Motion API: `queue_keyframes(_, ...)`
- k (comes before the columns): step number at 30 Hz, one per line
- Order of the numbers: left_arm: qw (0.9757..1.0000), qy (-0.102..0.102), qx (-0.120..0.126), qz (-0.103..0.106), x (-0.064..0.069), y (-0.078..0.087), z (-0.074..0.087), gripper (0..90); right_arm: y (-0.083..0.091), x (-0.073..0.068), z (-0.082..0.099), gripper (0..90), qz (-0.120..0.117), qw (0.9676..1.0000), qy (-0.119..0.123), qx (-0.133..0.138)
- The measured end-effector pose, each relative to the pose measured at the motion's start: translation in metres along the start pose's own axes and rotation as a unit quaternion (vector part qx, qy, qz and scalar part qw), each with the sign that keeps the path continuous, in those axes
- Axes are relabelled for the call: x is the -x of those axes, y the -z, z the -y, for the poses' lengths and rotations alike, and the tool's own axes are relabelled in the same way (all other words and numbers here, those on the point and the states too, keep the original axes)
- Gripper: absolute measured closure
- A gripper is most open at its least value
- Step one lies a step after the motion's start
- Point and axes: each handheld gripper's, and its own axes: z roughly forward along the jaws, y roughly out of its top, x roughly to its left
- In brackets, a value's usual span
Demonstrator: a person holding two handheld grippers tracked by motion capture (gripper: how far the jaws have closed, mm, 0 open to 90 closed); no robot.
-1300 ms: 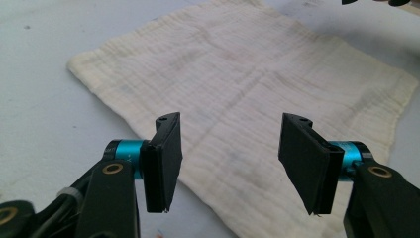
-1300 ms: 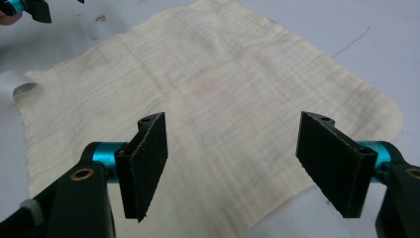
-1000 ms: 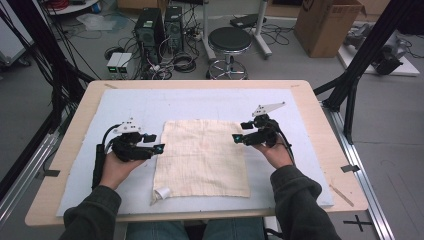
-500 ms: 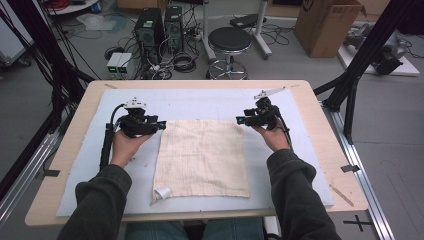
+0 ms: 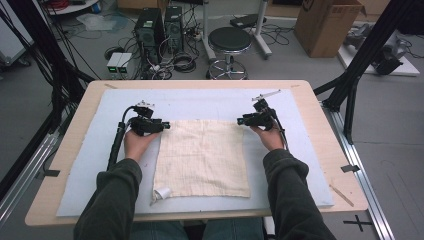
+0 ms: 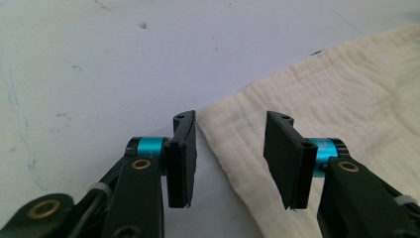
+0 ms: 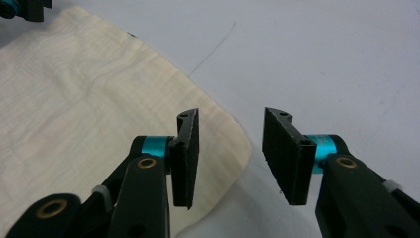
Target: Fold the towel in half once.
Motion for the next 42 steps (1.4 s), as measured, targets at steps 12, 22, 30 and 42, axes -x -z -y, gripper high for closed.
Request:
queue_keyframes(12,0.9996,-0.008,-0.013,-0.022,0.003,-0.009,0.0,75.4,-0.02,0.0,0.006,70.4,-0.003,0.9991,-0.004,-0.041)
queue_keyframes(22,0.9999,-0.003,0.011,-0.012,-0.002,0.002,-0.005,87.6,-0.016,-0.011,-0.003,85.7,0.016,0.9988,0.03,-0.034)
queue_keyframes(30,0.9986,-0.004,0.052,-0.009,-0.006,0.023,-0.02,87.7,0.003,-0.015,-0.026,85.7,0.023,0.9992,0.032,0.01)
queue_keyframes(42,0.9978,-0.024,0.062,0.006,0.001,0.042,-0.021,87.7,0.015,-0.019,-0.029,85.6,0.007,0.999,0.033,0.031)
